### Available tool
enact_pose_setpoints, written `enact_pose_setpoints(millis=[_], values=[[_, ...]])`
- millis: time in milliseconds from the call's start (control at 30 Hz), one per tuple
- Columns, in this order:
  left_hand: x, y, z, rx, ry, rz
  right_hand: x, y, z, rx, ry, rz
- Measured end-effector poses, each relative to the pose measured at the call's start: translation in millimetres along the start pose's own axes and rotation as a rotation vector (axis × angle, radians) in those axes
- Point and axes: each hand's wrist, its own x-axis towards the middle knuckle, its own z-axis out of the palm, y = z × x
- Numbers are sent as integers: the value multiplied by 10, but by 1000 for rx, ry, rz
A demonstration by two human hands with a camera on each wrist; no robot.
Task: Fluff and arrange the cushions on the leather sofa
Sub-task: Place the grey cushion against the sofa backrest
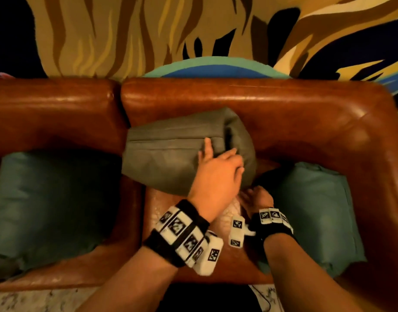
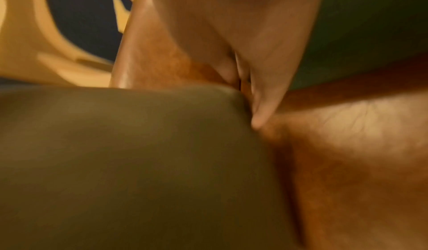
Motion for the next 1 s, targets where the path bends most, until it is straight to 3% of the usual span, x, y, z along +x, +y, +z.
enact_pose_setpoints(millis=[67, 167, 300, 400, 500, 567, 700, 800, 900, 1000], values=[[47, -127, 281, -77, -137, 5, 34, -19, 100, 46, 3, -87], [-41, -573, 492, -22, -300, -49, 60, 40, 193, 1, -102, -188], [-241, -1111, 457, 219, -179, -125, -79, 166, 265, -302, -176, -374], [-363, -1311, 288, 244, -45, -538, -86, 168, 252, -515, -150, -480], [-374, -1512, 229, -153, 94, -875, -248, 79, 297, -625, -83, -550], [-334, -1474, 170, -386, 180, -891, -314, 25, 301, -646, -72, -550], [-185, -1336, 50, -345, 206, -768, -414, -197, 93, -603, -21, -566], [-44, -1389, 90, -435, 132, -697, -323, -278, -147, -554, 72, -552], [20, -1447, 263, -325, 39, -731, -265, -259, -193, -596, 85, -483], [18, -1430, 230, -250, 69, -791, -454, -374, -8, -758, 59, -538]])
